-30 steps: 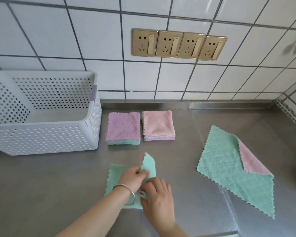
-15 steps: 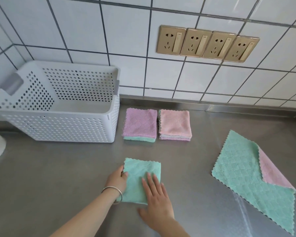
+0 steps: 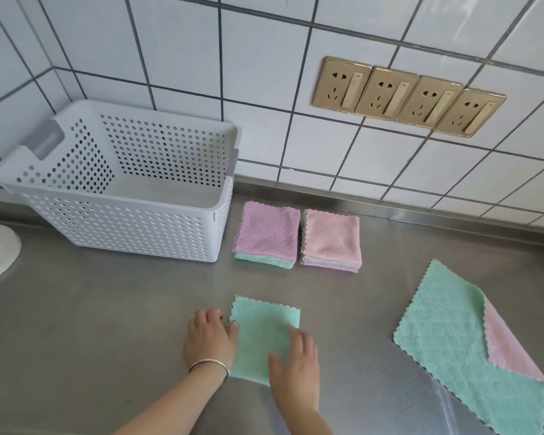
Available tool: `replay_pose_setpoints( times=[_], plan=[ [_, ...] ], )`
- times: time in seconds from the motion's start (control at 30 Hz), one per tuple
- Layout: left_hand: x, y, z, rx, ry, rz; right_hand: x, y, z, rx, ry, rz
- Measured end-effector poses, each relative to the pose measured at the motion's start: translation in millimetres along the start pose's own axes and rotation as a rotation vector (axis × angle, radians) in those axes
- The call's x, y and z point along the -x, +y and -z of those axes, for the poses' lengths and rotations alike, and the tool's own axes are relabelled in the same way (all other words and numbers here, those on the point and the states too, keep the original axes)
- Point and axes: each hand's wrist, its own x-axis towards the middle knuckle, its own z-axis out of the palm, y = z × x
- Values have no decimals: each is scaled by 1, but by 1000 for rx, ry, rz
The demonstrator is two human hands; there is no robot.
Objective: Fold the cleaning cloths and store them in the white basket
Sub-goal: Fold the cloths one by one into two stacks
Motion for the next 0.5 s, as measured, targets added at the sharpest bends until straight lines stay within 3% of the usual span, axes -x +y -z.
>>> replay_pose_setpoints(
  times=[0.1,0.2,0.27,0.37,0.5],
  plan=[
    [2,-5,0,-65,-3,41,-16,-5,12,-36,-181,-342],
    [1,-5,0,-153,-106,14,-22,-5,12,-101,-328,-446],
    [-1,0,5,-63,-158,29,-25,-6,15,-234,-358,-509],
    [-4,16,21,113,-179,45,-37,-11,28,-430,-317,-543],
    [-25,52,55,362,-13,-38,-83,-33,57,-601,-112,-391]
  ],
)
